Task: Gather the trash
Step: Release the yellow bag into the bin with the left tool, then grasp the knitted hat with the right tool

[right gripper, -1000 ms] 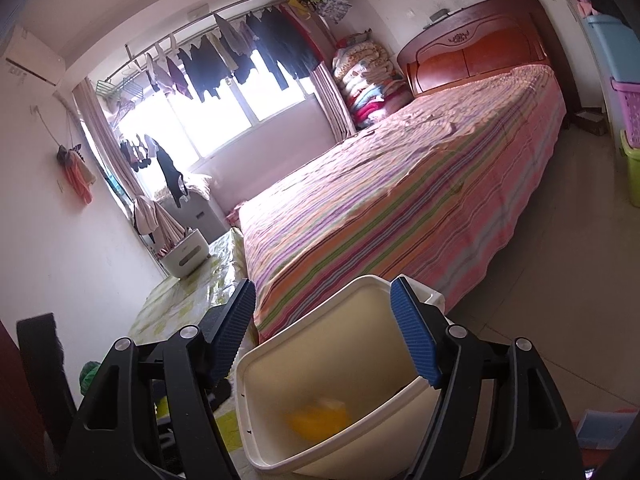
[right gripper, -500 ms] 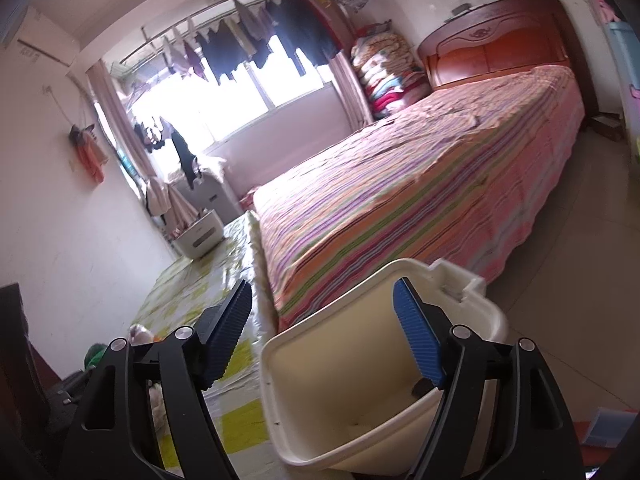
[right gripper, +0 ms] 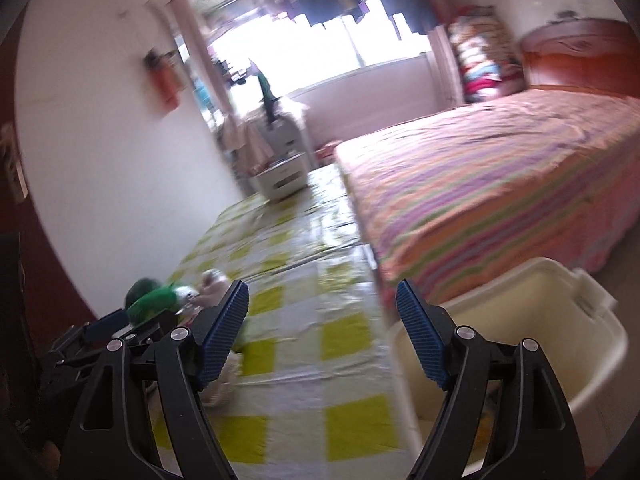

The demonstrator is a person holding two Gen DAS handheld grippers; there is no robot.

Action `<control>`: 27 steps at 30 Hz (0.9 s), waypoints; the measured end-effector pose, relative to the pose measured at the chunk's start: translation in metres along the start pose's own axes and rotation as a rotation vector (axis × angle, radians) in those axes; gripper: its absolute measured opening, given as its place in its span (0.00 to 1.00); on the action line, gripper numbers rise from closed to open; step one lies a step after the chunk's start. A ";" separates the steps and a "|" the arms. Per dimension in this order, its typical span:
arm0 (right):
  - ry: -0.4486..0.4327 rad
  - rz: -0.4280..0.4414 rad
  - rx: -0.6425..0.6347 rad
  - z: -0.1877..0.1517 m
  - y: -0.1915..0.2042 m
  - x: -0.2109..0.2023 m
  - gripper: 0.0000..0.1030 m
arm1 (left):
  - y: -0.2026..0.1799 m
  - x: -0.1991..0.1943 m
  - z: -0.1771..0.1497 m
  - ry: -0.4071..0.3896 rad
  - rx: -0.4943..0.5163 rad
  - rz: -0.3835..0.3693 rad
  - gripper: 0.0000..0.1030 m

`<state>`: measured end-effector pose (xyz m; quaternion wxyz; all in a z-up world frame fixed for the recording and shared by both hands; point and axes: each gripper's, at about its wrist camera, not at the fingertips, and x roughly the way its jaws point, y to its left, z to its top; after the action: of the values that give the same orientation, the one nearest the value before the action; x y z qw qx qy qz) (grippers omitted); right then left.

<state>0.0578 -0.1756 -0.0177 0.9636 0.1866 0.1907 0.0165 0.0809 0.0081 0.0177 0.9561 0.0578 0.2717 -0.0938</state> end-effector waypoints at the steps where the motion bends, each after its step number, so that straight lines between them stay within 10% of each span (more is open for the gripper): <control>1: 0.014 0.022 -0.020 0.001 0.009 0.007 0.73 | 0.005 0.001 0.000 0.002 -0.010 0.010 0.78; 27: 0.457 0.182 -0.331 -0.065 0.120 0.126 0.79 | 0.172 0.016 -0.021 0.126 -0.255 0.260 0.78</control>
<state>0.1552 -0.0280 -0.0754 0.9075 0.0348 0.3801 0.1753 0.1199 0.1770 0.0013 0.9409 -0.0232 0.3307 0.0695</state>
